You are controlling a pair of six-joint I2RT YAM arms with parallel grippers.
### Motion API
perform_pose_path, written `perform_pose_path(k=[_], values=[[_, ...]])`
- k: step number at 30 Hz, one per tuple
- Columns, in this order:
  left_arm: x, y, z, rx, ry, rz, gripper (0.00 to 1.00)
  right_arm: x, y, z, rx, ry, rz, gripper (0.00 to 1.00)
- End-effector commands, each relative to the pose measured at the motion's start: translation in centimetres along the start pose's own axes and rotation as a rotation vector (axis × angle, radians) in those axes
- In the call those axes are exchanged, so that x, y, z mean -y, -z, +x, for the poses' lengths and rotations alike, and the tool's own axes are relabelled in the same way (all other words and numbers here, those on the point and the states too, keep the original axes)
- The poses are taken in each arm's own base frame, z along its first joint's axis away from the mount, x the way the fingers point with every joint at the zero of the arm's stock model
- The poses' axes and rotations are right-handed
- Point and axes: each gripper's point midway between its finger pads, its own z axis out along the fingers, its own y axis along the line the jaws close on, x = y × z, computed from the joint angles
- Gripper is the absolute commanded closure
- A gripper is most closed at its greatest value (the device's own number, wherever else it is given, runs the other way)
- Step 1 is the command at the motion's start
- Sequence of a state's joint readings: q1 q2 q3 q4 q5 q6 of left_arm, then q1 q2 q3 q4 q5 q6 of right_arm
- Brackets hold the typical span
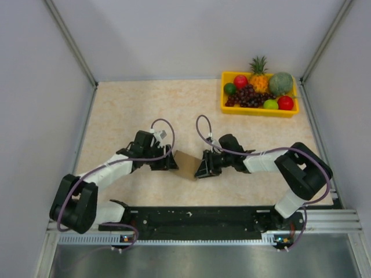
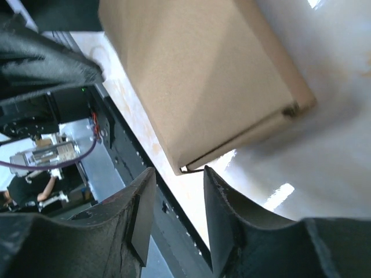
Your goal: Fold the paper box
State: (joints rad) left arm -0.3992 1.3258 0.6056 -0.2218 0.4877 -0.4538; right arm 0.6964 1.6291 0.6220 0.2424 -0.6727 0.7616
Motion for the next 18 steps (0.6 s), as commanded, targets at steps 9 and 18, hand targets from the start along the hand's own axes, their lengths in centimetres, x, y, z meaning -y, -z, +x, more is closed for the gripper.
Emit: perform_pose_path(k=[9,18], values=[[2.0,4.4,-2.0,0.173,-0.054,-0.046,0.30,0.6,0.6,-5.4,0.154,0.036,0.010,0.60],[-0.8,0.5,-3.8,0.047,-0.013,-0.170,0.30,1.3,0.2,-9.0,0.115,0.255,0.130,0.57]])
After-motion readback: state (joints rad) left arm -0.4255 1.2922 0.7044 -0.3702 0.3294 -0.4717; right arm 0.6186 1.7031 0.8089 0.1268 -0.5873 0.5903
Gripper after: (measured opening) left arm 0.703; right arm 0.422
